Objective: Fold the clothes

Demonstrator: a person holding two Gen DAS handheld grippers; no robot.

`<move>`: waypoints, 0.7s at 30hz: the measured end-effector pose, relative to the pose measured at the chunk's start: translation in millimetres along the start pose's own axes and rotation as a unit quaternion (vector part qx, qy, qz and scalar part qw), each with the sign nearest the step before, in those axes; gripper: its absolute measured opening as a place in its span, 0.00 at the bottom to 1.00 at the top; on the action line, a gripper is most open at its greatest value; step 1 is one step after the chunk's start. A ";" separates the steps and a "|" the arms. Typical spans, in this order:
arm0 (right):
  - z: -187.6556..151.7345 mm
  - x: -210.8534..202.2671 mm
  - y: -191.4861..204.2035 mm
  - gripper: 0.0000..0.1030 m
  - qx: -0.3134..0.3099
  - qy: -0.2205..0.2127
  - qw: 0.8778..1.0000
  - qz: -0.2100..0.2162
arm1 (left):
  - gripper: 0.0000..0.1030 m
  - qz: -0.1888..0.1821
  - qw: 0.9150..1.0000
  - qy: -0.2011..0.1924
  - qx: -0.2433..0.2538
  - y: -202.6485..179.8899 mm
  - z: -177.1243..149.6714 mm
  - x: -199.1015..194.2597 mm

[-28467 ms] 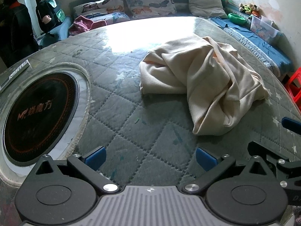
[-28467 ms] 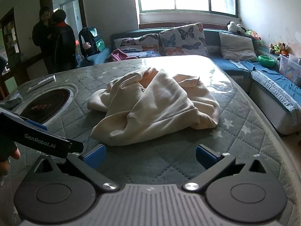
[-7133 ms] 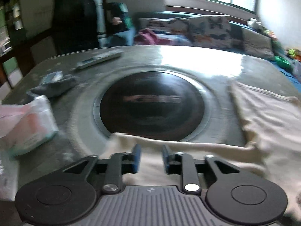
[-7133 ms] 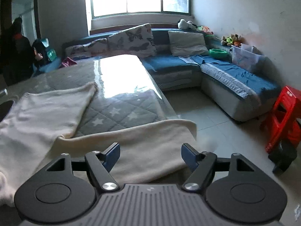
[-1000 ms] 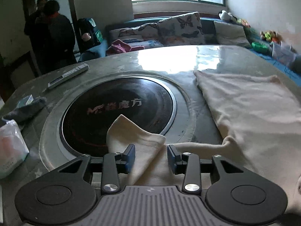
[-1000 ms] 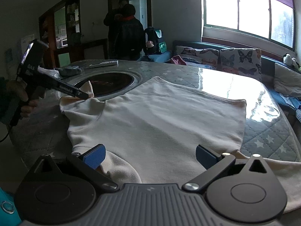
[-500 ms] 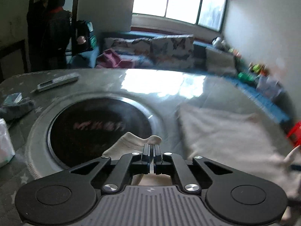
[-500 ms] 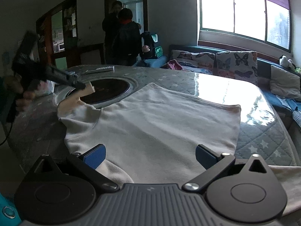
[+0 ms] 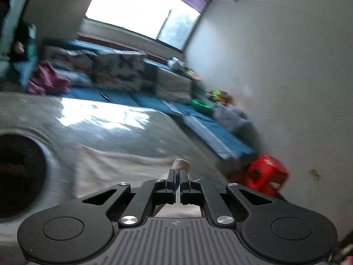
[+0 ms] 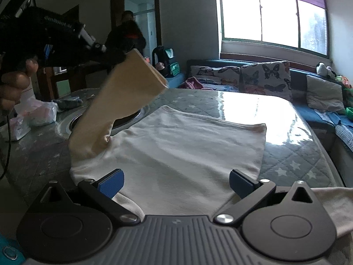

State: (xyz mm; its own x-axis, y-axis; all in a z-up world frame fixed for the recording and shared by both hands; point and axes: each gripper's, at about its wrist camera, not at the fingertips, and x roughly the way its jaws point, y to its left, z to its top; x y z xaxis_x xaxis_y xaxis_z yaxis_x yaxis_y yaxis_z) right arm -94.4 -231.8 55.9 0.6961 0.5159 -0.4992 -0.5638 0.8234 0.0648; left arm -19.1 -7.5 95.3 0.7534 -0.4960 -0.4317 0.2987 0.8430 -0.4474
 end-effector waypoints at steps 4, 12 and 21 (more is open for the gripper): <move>-3.7 -1.8 -6.0 0.99 0.010 0.004 1.000 -0.009 | 0.04 -0.042 0.999 0.029 -0.006 -10.2 -10.2 26.2; -6.2 -7.2 -15.3 0.92 0.027 0.005 0.999 -0.022 | 0.10 -0.014 0.996 0.083 0.023 -4.1 -32.3 35.0; 10.7 15.7 -12.3 0.71 0.019 0.016 1.000 0.010 | 0.10 0.097 0.987 0.129 0.029 58.4 -62.5 22.3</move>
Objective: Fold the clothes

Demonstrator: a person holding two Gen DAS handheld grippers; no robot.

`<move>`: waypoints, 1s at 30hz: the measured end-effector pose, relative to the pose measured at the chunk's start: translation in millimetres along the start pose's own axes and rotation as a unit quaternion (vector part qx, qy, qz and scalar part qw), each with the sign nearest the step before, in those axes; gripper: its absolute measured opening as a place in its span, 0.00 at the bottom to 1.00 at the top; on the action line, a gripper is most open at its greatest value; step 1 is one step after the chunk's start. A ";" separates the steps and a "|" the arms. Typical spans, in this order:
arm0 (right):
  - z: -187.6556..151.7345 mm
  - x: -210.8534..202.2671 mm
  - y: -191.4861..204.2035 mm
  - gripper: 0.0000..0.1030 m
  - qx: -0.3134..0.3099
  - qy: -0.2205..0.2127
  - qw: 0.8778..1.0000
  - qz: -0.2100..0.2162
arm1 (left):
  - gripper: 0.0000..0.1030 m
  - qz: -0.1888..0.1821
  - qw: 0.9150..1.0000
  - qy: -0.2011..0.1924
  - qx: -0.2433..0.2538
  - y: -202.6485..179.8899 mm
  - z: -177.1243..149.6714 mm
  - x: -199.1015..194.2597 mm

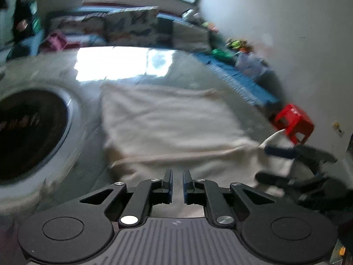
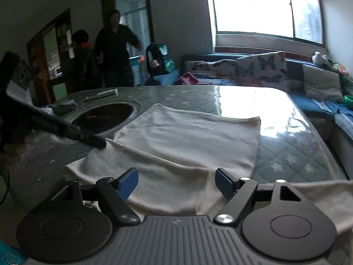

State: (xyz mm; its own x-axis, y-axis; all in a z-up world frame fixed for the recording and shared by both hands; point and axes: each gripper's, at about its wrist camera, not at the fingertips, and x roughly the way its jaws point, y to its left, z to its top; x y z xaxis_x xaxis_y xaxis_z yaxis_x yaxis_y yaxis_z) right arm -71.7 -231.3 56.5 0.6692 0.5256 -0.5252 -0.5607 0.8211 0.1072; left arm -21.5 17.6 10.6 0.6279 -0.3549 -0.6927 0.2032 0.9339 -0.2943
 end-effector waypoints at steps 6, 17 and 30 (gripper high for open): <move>9.0 29.5 6.1 0.64 -0.019 0.029 0.999 0.019 | 0.10 0.020 1.000 0.008 -0.013 19.8 -10.3 4.1; 4.5 36.4 9.0 0.56 -0.029 0.048 0.998 0.014 | 0.12 0.013 1.000 -0.012 -0.010 18.2 7.3 9.5; -7.7 6.1 -5.6 0.56 0.008 0.029 0.999 -0.020 | 0.29 0.022 0.999 -0.021 -0.013 11.7 13.5 10.1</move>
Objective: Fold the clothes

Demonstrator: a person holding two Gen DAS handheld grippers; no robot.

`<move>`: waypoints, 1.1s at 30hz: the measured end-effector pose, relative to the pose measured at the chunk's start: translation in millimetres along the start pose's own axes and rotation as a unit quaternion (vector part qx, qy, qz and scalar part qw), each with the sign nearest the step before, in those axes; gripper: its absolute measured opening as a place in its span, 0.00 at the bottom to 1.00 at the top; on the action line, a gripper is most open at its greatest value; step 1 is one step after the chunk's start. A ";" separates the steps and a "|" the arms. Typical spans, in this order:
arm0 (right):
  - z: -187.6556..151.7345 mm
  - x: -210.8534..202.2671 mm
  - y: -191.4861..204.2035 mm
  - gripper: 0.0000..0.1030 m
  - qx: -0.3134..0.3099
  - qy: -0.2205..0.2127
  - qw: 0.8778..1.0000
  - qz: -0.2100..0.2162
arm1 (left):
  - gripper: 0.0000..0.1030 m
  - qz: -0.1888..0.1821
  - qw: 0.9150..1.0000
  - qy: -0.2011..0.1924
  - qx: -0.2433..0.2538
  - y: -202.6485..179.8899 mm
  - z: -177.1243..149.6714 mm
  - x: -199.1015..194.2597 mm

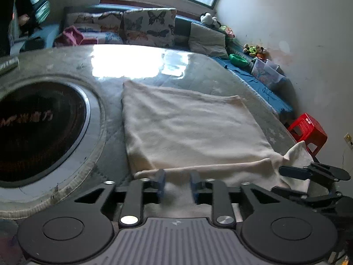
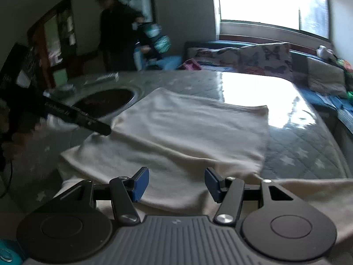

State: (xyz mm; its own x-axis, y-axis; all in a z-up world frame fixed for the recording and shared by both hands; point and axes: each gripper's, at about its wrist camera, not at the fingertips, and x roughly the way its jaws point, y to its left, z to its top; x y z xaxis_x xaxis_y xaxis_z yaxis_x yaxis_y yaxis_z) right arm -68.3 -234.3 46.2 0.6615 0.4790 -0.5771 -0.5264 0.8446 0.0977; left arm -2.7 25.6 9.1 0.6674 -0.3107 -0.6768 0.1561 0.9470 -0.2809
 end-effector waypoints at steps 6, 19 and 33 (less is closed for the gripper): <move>-13.4 -29.0 -48.6 0.55 0.067 -0.004 0.994 -0.086 | 0.42 -0.014 1.000 -0.005 0.022 -27.2 4.0 1.1; -46.9 -72.0 -158.3 0.53 0.219 -0.019 0.951 -0.216 | 0.57 -0.049 0.996 0.030 0.065 -89.5 -5.1 28.6; -85.3 -77.0 -234.4 0.39 0.391 -0.058 0.907 -0.148 | 0.65 -0.046 0.995 0.041 0.078 -109.0 -6.5 38.3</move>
State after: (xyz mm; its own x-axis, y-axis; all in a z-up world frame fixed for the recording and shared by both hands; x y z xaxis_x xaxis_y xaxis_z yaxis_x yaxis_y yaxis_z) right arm -41.4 -489.6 -1.5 0.7869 0.1879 -0.5878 0.1929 0.8299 0.5235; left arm 1.1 -90.1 9.4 0.5839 -0.3960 -0.7086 0.3294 0.9134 -0.2391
